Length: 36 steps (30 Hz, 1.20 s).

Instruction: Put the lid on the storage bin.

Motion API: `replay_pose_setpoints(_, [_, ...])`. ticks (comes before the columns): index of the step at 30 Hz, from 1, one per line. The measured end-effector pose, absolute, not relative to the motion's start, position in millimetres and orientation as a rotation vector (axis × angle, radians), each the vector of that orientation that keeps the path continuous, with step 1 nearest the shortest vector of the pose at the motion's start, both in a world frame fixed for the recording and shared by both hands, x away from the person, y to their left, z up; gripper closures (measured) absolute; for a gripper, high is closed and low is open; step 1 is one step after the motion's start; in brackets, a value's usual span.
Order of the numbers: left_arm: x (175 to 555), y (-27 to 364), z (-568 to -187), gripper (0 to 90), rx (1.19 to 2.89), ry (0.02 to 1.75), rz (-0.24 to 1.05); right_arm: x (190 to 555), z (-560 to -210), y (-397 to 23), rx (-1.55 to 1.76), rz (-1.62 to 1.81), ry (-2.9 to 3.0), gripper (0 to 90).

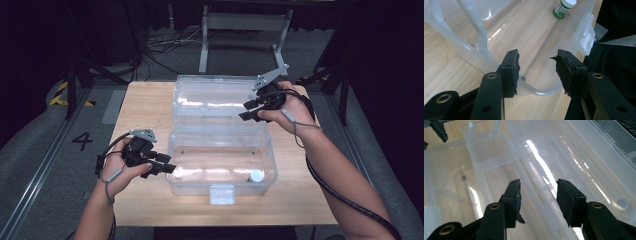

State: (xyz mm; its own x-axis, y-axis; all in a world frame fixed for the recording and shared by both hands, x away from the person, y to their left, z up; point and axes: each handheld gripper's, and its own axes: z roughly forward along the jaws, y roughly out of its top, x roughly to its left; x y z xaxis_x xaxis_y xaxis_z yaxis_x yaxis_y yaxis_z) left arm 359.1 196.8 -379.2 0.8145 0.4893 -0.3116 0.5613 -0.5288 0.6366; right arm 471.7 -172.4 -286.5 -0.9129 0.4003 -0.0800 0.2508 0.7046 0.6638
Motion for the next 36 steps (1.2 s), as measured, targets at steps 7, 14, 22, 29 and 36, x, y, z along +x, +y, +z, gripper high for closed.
replay_pose_setpoints(7, [358,196,-380,53.7,2.242,0.757,-0.131,488,-296,-157,0.514,0.966,2.722,55.2])
replay_pose_setpoints(14, [356,196,-383,53.7,2.262,0.731,-0.175,496,-300,-146,0.494,0.961,2.745,61.9])
replay_pose_setpoints(22, [355,191,-386,54.9,2.287,0.691,-0.218,498,-304,-137,0.452,0.944,2.79,69.9])
replay_pose_setpoints(29, [355,189,-387,57.5,2.305,0.68,-0.226,495,-302,-132,0.415,0.925,2.806,79.3])
replay_pose_setpoints(36, [354,190,-385,77.0,2.319,0.68,-0.218,494,-302,-133,0.41,0.938,2.816,81.7])
